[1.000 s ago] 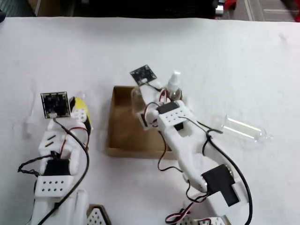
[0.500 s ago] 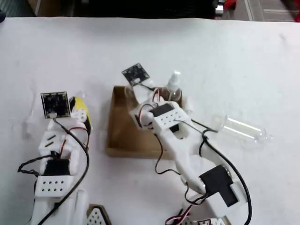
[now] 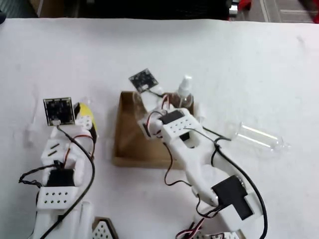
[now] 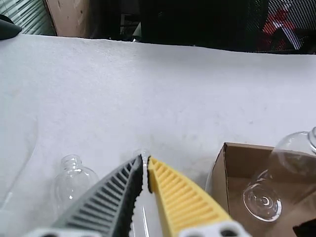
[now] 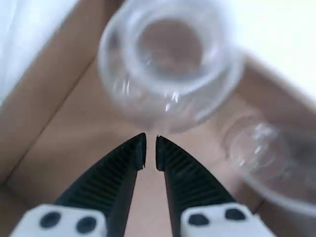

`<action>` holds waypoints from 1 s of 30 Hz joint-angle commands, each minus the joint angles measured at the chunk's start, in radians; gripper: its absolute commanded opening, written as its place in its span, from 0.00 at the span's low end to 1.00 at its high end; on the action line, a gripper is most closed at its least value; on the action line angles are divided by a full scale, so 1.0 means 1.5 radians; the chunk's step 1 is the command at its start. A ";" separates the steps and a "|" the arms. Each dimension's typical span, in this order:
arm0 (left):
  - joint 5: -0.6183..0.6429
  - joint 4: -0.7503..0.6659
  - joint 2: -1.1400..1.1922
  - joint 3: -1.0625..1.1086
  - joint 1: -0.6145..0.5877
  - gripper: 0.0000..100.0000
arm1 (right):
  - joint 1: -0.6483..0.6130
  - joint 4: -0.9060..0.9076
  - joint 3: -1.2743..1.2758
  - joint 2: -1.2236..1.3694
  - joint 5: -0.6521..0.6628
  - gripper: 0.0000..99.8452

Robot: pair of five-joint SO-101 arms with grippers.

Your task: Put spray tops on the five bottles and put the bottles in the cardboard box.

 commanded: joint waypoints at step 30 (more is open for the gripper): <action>-0.388 0.698 -0.013 -0.571 -0.098 0.03 | 0.338 0.055 0.482 -1.037 0.042 0.02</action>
